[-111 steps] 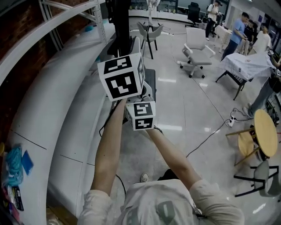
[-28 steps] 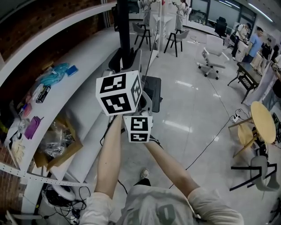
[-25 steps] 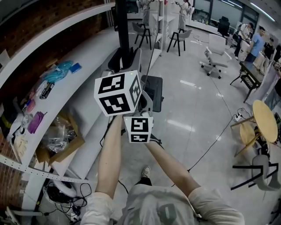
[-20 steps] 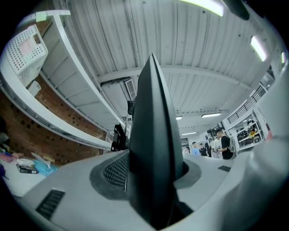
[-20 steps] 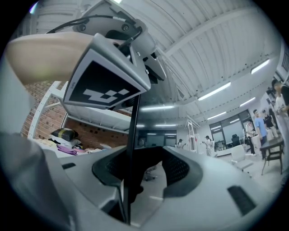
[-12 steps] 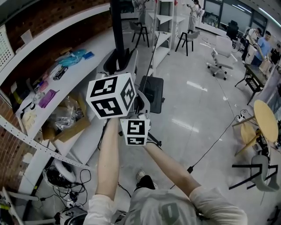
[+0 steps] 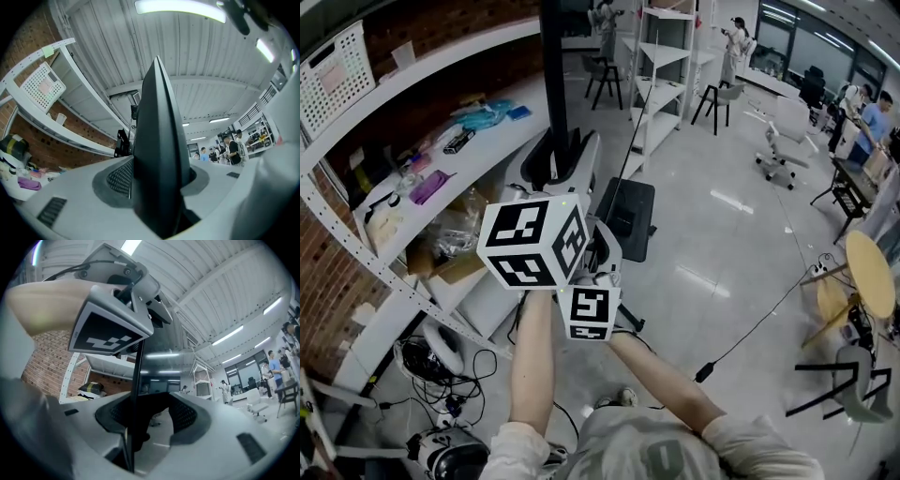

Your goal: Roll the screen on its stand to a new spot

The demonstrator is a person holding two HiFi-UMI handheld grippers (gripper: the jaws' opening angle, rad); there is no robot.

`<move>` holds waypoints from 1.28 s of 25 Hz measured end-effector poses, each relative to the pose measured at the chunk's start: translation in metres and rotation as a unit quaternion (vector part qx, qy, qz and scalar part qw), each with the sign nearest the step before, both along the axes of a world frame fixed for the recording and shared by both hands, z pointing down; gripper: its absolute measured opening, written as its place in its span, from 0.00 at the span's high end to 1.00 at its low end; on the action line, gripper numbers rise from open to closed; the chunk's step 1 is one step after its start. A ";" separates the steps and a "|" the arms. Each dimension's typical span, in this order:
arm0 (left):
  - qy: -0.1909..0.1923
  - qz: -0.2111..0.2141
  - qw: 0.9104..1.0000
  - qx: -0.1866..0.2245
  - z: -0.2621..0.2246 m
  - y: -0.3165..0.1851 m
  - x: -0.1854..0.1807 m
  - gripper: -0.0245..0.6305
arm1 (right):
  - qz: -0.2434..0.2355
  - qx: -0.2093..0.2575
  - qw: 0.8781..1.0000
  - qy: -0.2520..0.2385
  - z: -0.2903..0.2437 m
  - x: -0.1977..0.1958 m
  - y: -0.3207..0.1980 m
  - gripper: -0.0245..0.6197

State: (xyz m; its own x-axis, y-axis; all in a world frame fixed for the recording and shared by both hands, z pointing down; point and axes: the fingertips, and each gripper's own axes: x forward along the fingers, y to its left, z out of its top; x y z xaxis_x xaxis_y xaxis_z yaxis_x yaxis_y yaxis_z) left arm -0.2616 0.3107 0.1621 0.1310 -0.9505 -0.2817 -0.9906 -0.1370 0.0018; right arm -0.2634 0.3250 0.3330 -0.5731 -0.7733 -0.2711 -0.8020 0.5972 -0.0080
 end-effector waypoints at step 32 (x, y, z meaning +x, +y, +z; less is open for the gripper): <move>-0.004 -0.029 1.000 0.001 -0.011 0.178 -0.056 0.59 | -0.198 0.034 0.980 0.014 -0.016 -0.052 0.192 0.56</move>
State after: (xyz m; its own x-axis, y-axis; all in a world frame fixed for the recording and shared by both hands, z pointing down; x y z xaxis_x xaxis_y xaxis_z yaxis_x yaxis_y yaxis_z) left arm -0.3175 0.4890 0.1513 0.0784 -0.9558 -0.2833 -0.9968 -0.0797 -0.0070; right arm -0.3154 0.5174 0.3172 -0.8322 -0.4702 -0.2938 -0.5074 0.8595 0.0616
